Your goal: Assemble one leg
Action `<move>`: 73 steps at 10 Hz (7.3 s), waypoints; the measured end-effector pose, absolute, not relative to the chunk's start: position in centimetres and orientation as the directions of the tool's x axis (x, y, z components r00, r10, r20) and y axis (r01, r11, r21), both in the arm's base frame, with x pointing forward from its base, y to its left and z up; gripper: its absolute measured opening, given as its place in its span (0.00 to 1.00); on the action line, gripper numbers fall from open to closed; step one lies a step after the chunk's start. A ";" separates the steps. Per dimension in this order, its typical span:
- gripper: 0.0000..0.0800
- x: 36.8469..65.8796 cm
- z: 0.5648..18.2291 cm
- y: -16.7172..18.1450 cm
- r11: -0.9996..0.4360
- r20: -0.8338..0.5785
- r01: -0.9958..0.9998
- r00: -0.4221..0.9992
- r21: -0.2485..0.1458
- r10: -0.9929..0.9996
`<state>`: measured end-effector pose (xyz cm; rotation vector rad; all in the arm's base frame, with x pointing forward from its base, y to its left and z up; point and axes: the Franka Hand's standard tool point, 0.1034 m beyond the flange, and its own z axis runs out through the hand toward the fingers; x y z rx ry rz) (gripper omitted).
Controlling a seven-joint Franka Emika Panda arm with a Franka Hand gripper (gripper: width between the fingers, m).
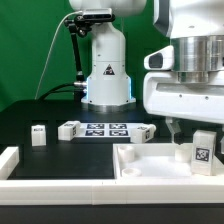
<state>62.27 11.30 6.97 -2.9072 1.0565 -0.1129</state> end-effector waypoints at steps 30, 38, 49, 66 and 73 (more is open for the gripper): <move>0.78 62.0 6.6 11.7 0.330 -0.127 -0.935 -0.315 -0.126 -0.941; 0.81 62.1 6.9 11.9 -0.635 0.065 -0.764 0.632 -0.114 -0.772; 0.36 62.3 6.9 10.9 -0.922 0.125 -0.386 0.913 -0.040 -0.388; 0.37 62.0 6.7 10.4 0.464 -0.119 -0.873 -0.450 -0.150 -0.885; 0.81 62.0 6.7 10.4 0.454 -0.118 -0.878 -0.440 -0.151 -0.890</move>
Offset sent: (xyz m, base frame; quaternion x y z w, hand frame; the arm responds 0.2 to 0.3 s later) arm 0.0005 -0.0025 -0.0023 0.0086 -0.0036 -0.1895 0.9818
